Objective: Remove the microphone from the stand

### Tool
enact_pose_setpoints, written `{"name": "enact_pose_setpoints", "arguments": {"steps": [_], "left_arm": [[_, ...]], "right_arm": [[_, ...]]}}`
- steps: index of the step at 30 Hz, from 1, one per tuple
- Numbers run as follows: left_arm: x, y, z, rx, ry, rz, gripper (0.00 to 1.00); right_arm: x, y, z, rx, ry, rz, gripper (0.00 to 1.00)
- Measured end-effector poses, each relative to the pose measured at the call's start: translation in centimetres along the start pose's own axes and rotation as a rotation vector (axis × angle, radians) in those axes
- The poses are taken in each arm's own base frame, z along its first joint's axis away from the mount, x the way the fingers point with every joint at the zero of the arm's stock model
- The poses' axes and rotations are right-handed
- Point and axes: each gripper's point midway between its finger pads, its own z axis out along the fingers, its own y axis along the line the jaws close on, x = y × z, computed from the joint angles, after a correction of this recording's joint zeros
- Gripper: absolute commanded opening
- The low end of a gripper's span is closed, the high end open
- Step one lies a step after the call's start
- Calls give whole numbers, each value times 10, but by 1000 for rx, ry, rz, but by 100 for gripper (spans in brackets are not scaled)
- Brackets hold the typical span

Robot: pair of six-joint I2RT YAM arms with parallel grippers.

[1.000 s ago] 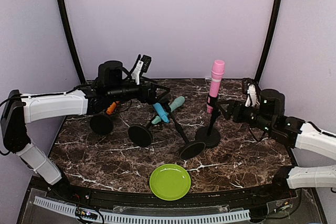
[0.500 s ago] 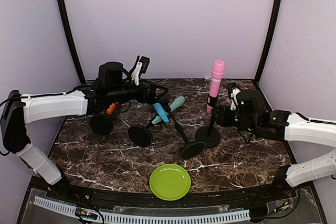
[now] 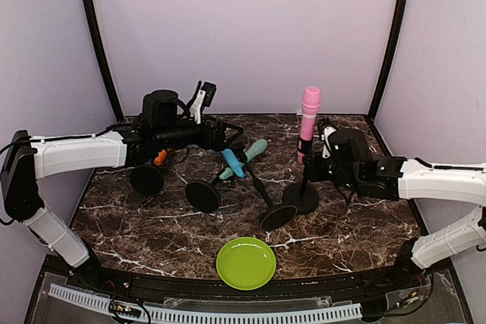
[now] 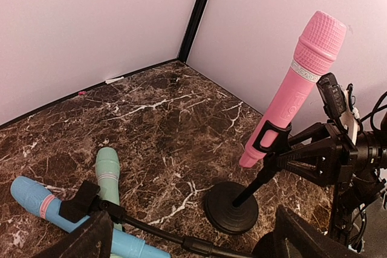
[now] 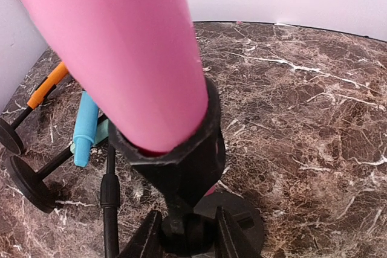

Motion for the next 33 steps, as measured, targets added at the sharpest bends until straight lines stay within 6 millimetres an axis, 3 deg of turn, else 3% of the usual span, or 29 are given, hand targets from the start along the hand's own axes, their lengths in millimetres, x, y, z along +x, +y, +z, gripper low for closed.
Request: {"name": "enact_pose_setpoints", "arguments": {"steps": [8, 14, 19, 28, 33], "left_arm": [[1, 0, 0, -1, 3, -1, 95], [5, 0, 0, 0, 23, -3, 97], [6, -8, -1, 35, 69, 2, 98], [-41, -35, -11, 158, 52, 36, 98], [-75, -51, -9, 233, 11, 71, 92]], "right_arm": [[-4, -3, 5, 27, -28, -35, 19], [-5, -2, 7, 19, -66, -81, 0], [-6, 0, 7, 4, -93, -131, 0], [-17, 17, 9, -72, -163, -224, 0], [-16, 32, 20, -135, -182, -264, 0]]}}
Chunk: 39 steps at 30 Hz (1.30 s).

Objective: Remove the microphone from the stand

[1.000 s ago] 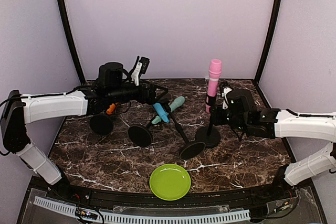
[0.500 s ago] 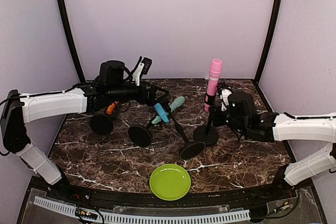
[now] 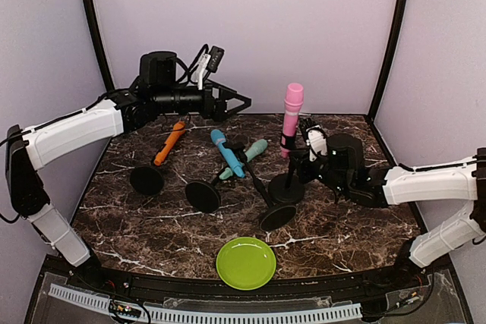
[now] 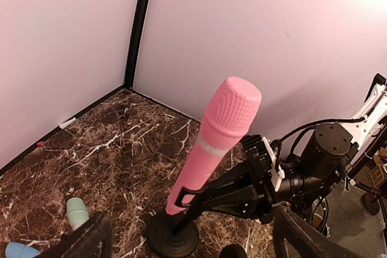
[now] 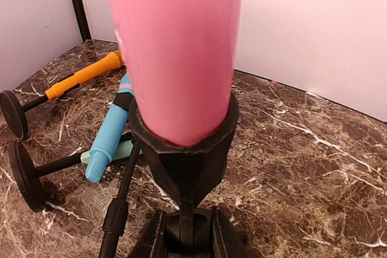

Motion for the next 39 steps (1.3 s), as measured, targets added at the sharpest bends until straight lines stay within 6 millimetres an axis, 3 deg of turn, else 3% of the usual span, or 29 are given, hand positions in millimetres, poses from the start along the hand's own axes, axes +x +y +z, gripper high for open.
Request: {"name": "enact_pose_setpoints", "arguments": {"steps": [4, 12, 20, 25, 32, 39], "left_arm": [[-7, 1, 15, 19, 6, 32, 92], [24, 9, 51, 17, 86, 40, 94], [8, -5, 78, 9, 53, 163, 94], [12, -7, 88, 9, 49, 180, 94], [4, -5, 92, 7, 1, 183, 83], [-6, -7, 93, 12, -41, 185, 87]], "right_arm": [[2, 10, 9, -44, -7, -6, 0], [1, 21, 17, -90, -23, 0, 0], [1, 23, 17, -101, -23, 7, 0], [1, 23, 17, -102, -22, 21, 0], [1, 24, 17, -107, -19, 42, 0], [2, 26, 16, -113, -17, 47, 0]]}}
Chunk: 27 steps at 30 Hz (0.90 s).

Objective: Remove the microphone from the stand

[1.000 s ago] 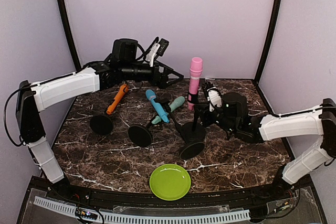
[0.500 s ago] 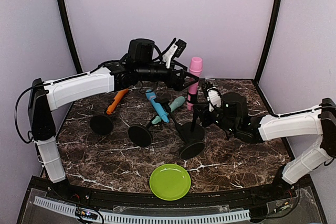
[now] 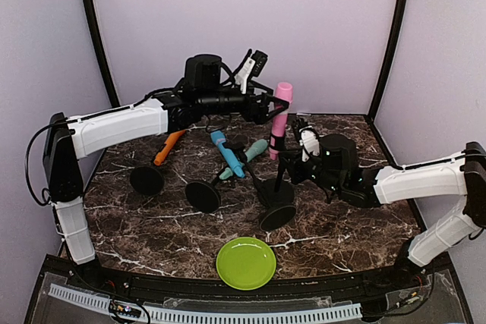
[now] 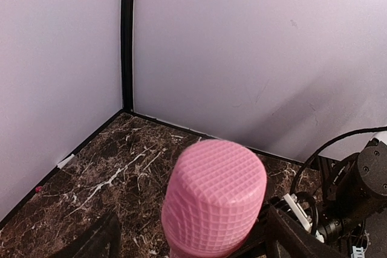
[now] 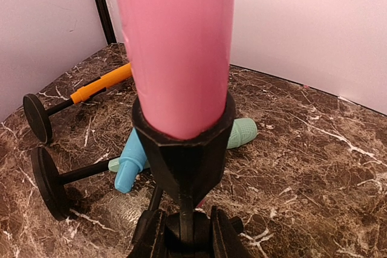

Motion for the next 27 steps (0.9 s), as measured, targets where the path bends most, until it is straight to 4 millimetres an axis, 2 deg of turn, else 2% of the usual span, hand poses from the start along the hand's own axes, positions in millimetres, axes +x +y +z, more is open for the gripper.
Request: {"name": "enact_pose_setpoints", "arguments": {"steps": [7, 15, 18, 21, 27], "left_arm": [[9, 2, 10, 3, 13, -6, 84], [16, -1, 17, 12, 25, -12, 59], [16, -5, 18, 17, 26, -9, 47], [17, -7, 20, 15, 28, 4, 39], [16, -9, 20, 13, 27, 21, 30]], "right_arm": [[0, 6, 0, -12, 6, -5, 0], [1, 13, -1, -13, 14, -6, 0], [1, 13, 0, -3, 13, -1, 0], [1, 12, 0, 5, 12, 4, 0], [1, 10, -1, 21, 9, 7, 0]]}}
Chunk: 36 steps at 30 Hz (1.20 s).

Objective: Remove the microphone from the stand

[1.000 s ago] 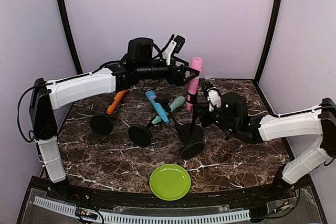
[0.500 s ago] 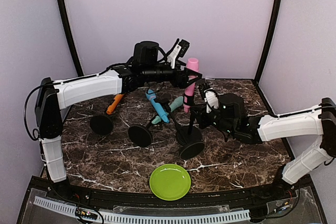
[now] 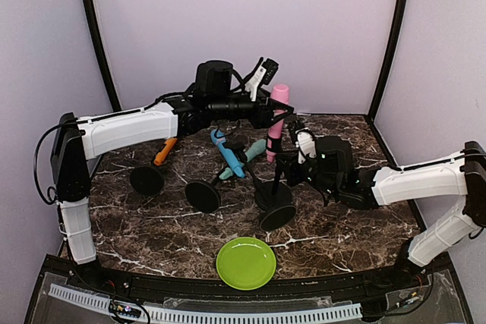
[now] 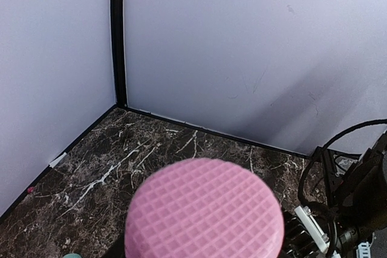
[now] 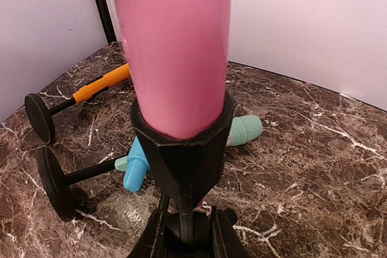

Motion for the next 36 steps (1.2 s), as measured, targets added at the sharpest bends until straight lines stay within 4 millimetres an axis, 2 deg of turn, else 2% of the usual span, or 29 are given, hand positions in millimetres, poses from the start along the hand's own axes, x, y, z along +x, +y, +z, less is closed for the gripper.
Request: {"name": "enact_pose_setpoints", "arguments": {"steps": [17, 36], "left_arm": [[0, -1, -1, -15, 0, 18, 8], [-1, 5, -5, -61, 67, -22, 1]], "right_arm": [[0, -3, 0, 26, -4, 6, 0], [1, 5, 0, 45, -22, -19, 0]]}}
